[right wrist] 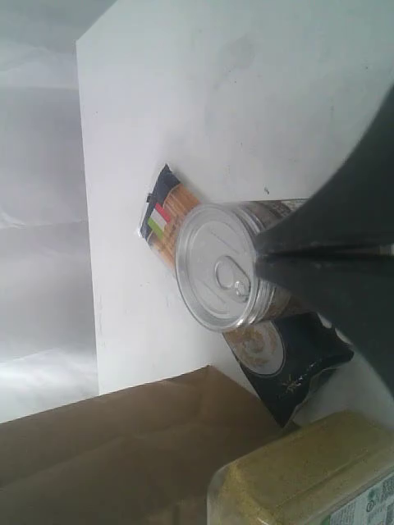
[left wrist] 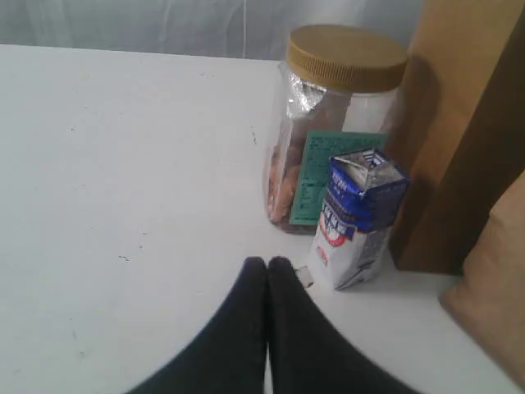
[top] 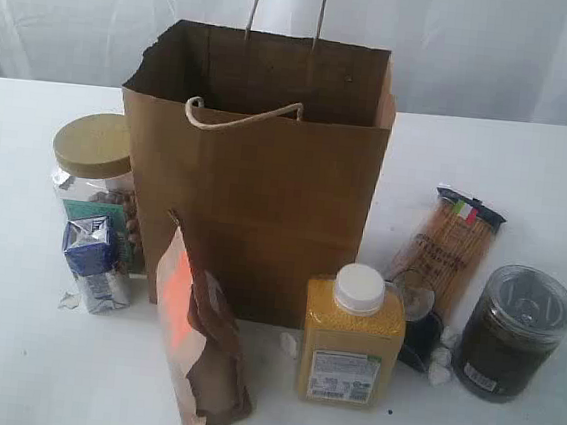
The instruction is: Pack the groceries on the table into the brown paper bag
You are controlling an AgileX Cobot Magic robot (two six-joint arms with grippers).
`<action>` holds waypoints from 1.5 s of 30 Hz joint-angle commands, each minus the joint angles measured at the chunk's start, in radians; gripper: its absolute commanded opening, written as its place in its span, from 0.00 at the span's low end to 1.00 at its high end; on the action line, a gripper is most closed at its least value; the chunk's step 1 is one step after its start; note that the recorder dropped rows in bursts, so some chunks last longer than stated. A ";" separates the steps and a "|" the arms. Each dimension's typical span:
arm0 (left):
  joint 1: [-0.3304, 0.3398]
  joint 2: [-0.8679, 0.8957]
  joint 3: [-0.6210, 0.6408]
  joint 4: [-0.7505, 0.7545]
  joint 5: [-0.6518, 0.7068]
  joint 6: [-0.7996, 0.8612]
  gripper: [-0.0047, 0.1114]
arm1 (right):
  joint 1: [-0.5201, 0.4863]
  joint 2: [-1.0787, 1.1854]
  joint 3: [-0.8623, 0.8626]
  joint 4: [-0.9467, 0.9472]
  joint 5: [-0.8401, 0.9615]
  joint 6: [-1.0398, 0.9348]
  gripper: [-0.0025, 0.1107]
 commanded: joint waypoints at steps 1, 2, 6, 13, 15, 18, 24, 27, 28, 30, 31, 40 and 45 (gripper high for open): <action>-0.007 -0.005 0.003 -0.046 -0.050 -0.133 0.04 | 0.001 -0.006 0.004 -0.006 0.001 -0.007 0.02; -0.007 -0.005 0.003 -0.046 -0.065 -0.157 0.04 | 0.001 -0.006 0.004 -0.006 0.001 -0.007 0.02; -0.007 -0.005 -0.038 -0.035 -0.156 -0.352 0.04 | 0.001 -0.006 0.004 -0.006 0.001 -0.007 0.02; -0.007 -0.005 -0.346 -0.020 0.169 -0.238 0.04 | 0.001 -0.006 0.004 -0.005 0.001 -0.007 0.02; -0.007 0.003 -0.444 -0.035 0.274 -0.185 0.04 | 0.001 -0.006 0.004 -0.005 0.001 -0.007 0.02; -0.007 0.067 -0.575 -0.106 0.378 -0.052 0.07 | 0.001 -0.006 0.004 -0.005 0.001 -0.007 0.02; -0.007 0.273 -0.769 -0.330 0.464 0.213 0.51 | 0.001 -0.006 0.004 -0.005 0.001 -0.007 0.02; -0.007 0.416 -0.842 -0.388 0.471 0.297 0.74 | 0.001 -0.006 0.004 -0.005 0.001 -0.007 0.02; -0.007 0.477 -0.867 -0.388 0.485 0.297 0.77 | 0.001 -0.006 0.004 -0.005 0.001 -0.007 0.02; -0.007 0.603 -0.914 -0.388 0.524 0.315 0.78 | 0.001 -0.006 0.004 -0.005 0.001 -0.007 0.02; -0.007 0.670 -0.941 -0.388 0.545 0.341 0.78 | 0.001 -0.006 0.004 -0.005 0.001 -0.007 0.02; -0.007 1.116 -1.185 -0.375 0.650 0.475 0.78 | 0.001 -0.006 0.004 -0.005 0.001 -0.007 0.02; -0.007 1.258 -1.271 -0.263 0.671 0.471 0.88 | 0.001 -0.006 0.004 -0.005 0.001 -0.007 0.02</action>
